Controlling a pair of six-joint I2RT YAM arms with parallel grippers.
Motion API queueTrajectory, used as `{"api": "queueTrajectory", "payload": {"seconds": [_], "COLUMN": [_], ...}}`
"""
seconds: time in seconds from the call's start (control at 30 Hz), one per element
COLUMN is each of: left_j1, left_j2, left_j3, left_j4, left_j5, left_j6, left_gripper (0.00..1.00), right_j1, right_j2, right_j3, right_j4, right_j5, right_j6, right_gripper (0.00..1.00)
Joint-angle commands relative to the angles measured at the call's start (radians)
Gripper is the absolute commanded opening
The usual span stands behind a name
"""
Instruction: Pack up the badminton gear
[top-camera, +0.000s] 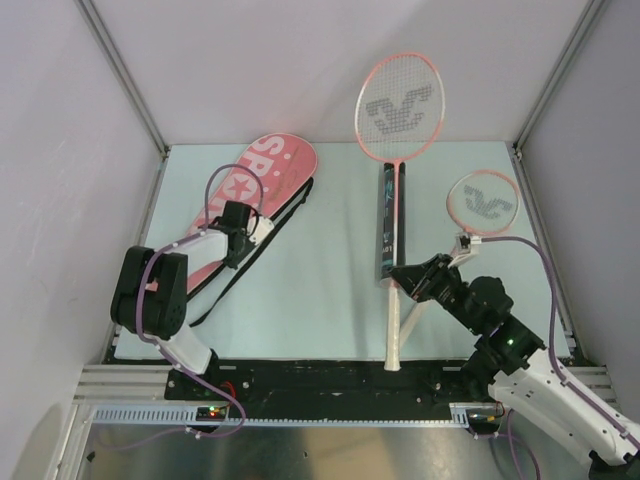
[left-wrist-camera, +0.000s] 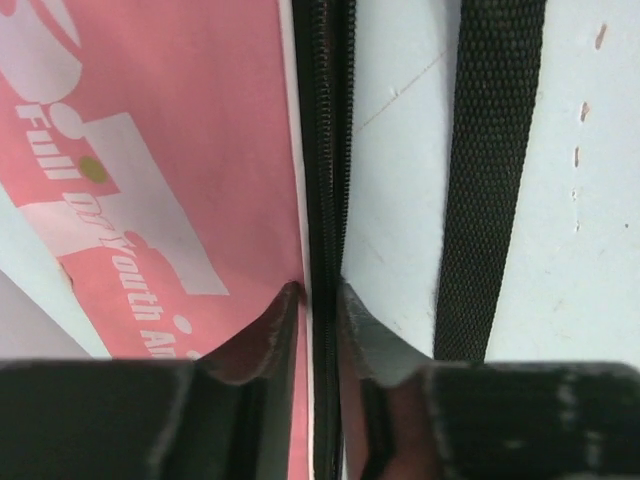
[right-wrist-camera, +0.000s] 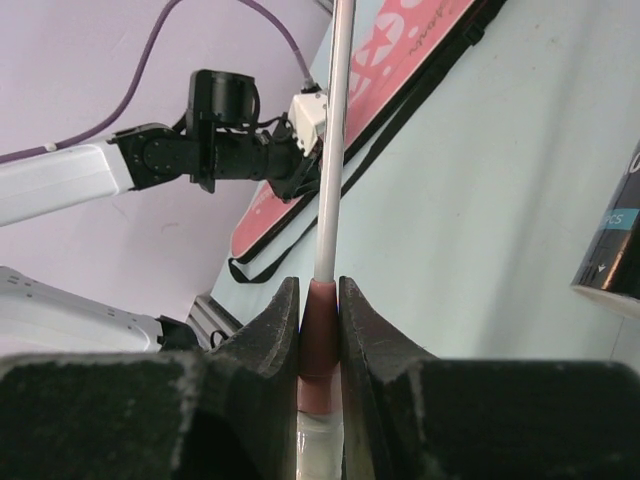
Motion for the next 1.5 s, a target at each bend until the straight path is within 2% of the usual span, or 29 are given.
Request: {"api": "queueTrajectory", "payload": {"seconds": [0.0,0.07,0.13,0.43,0.67,0.77,1.03,1.47], "left_j1": [0.016,0.008,0.003,0.000,0.001,-0.021,-0.121,-0.128], "left_j2": [0.001,-0.023,-0.061,-0.264,-0.241,-0.194,-0.115,-0.066], "left_j3": [0.019,0.017,0.025,0.073,0.089,0.083,0.089,0.108], "left_j4": [-0.024,-0.025,-0.027,-0.045,-0.051,-0.048,-0.047,-0.047], "left_j5": [0.015,0.007,0.012,0.211,0.479,0.540,0.489,0.490], "left_j6": [0.017,0.004,-0.023,-0.339,-0.656,-0.677,-0.662,-0.672], "left_gripper": [0.14,0.04,0.01,0.00,0.00,0.00,0.01,0.02], "right_j1": [-0.020,-0.032,-0.038,-0.039,-0.019,0.002,0.036,0.136], "right_j2": [-0.073,-0.087,-0.086,-0.063,-0.071,-0.080,-0.094,-0.060], "right_j3": [0.011,0.012,0.013,-0.003,-0.059,-0.062,-0.063,-0.093], "right_j4": [0.013,-0.008,-0.026,-0.081,-0.106,-0.125,-0.142,-0.173], "right_j5": [0.030,0.032,0.026,-0.046,-0.146,-0.133,-0.097,-0.052], "right_j6": [-0.020,-0.024,-0.021,0.009,0.077,0.079,0.080,0.137], "right_gripper": [0.00,0.00,0.00,0.00,0.00,0.00,0.00,0.00]}}
